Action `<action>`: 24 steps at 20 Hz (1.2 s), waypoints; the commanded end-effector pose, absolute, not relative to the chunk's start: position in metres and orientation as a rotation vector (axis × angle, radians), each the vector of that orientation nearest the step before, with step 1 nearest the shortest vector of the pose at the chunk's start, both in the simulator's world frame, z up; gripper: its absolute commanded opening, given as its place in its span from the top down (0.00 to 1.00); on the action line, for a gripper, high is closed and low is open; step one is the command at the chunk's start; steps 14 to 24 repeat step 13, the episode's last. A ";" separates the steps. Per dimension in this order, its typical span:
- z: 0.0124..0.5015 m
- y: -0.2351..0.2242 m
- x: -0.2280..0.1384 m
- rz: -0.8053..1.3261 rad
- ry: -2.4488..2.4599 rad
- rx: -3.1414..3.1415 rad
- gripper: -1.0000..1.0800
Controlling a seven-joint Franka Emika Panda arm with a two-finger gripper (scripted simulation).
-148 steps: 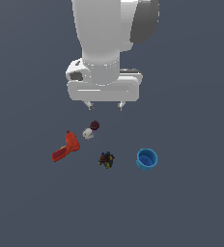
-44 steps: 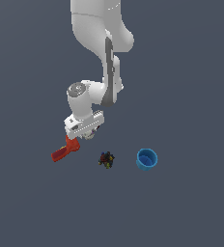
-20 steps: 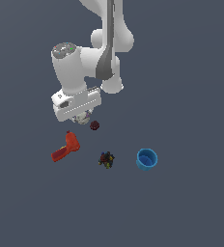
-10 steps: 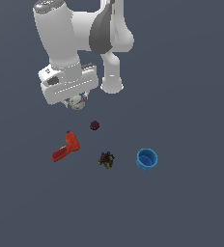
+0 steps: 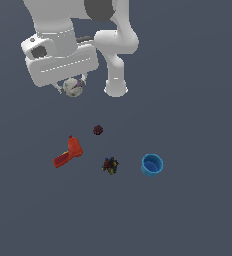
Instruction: Pick up a designated object from a clutter of objects.
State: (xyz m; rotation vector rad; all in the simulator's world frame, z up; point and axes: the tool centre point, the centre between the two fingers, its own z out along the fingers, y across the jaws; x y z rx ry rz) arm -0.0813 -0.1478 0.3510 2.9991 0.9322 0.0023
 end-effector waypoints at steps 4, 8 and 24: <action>0.381 -0.150 -0.080 0.001 0.932 3.000 1.00; 0.392 -0.151 -0.078 0.000 0.932 3.000 1.00; 0.395 -0.151 -0.077 0.000 0.932 3.000 1.00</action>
